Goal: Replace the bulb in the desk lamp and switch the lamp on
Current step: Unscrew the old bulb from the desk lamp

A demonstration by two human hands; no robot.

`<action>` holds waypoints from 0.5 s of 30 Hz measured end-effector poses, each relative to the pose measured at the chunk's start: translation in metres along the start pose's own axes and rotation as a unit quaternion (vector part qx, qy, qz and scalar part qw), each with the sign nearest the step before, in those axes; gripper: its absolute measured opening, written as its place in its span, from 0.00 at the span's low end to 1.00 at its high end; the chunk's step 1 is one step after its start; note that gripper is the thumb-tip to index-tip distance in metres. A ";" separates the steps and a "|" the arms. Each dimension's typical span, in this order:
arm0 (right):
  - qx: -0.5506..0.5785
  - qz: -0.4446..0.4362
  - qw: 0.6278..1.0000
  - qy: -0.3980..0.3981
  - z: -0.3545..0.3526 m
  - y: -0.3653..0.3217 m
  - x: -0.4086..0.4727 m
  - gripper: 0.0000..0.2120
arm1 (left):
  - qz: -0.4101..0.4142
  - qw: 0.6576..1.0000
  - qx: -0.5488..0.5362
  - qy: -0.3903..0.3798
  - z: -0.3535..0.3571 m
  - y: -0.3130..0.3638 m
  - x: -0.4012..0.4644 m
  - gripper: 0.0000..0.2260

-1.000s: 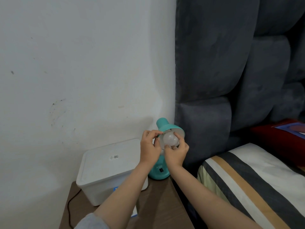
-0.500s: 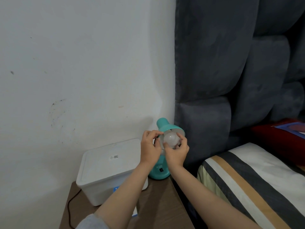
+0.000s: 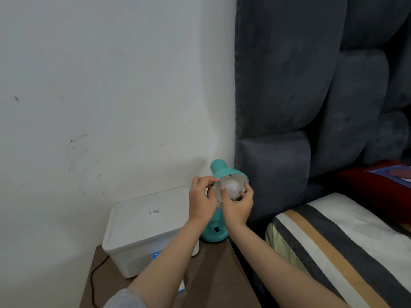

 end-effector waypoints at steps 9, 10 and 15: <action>0.000 -0.024 0.999 -0.023 0.002 -0.003 0.001 0.29 | -0.002 1.000 -0.002 0.000 0.001 0.000 0.000 0.14; 0.001 -0.019 1.000 -0.021 0.000 -0.005 0.001 0.31 | -0.002 1.000 -0.002 -0.001 0.001 0.000 0.000 0.14; -0.013 0.026 1.000 0.008 -0.001 -0.003 -0.002 0.31 | 0.001 1.000 0.001 0.001 0.001 0.000 0.000 0.14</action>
Point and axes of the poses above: each hand's wrist, its own x-axis towards the middle knuckle, its own z-axis out of the palm, y = z × x, the point moved 6 cm from there along x, towards the middle knuckle, and after that the axes turned 11 degrees about y, right-handed, at the moved point
